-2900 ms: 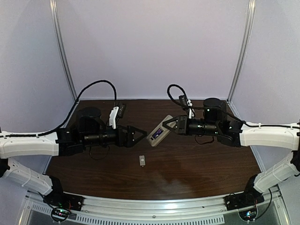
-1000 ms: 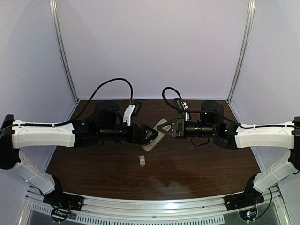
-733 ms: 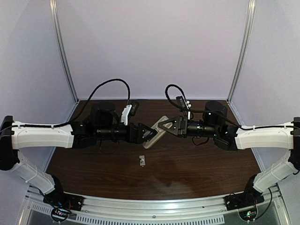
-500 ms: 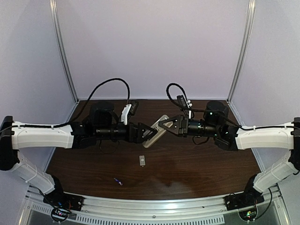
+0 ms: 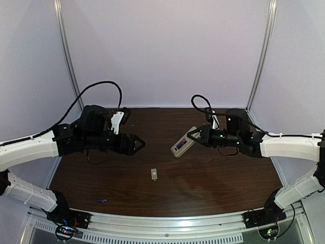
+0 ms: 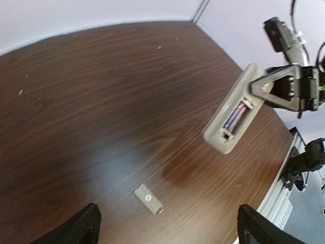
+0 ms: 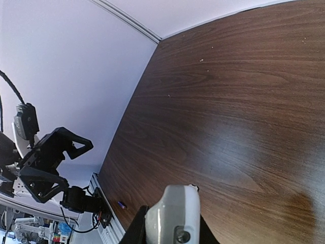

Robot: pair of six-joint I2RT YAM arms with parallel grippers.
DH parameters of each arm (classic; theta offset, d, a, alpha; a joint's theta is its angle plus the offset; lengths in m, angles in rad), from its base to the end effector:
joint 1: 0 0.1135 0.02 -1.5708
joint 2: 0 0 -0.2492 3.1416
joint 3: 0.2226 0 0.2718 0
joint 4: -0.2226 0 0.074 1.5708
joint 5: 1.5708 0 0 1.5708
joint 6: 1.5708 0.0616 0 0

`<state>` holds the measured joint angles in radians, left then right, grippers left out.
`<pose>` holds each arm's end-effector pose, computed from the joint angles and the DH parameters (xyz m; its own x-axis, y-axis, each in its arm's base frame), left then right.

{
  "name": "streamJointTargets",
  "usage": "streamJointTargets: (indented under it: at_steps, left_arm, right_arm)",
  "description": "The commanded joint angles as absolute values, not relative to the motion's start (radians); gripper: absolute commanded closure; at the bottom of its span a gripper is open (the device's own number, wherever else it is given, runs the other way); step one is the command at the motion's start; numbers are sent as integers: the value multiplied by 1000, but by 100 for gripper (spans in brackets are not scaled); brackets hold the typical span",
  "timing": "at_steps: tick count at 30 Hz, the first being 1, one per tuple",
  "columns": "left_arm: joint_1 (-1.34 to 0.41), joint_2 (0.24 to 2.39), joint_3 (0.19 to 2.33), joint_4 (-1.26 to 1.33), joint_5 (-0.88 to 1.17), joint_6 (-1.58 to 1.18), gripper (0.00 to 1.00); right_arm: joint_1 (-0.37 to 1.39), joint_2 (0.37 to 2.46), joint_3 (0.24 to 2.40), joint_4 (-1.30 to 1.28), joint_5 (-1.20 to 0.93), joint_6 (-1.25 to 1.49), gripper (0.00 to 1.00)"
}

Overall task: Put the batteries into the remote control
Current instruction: Move the battery to the center of the board.

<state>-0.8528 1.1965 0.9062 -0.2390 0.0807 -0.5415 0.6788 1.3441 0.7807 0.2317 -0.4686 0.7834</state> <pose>0.2048 -0.2420 0.2587 -0.6952 0.0149 -0.7187 0.5113 0.7130 -0.4798 0.2488 0.2364 0.2235 -0.8094 0.1560 -0.5661 -0.4535 0.4463 0.7714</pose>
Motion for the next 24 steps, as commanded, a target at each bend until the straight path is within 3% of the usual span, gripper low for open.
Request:
streamJointTargets:
  at_steps: [1,12,24]
  left_arm:
    - [-852,1205,906,-637,-22,-598,9]
    - [-906,1232,778,-992,22,-636,25]
    - [-1097,1457,787,-1058,38,-591,36]
  right_arm:
    - [667,1308,746,194,-459,749,100]
    - [663,1317,718,259,-522,765,100]
    - [660,1328,702,320,-572,787,100]
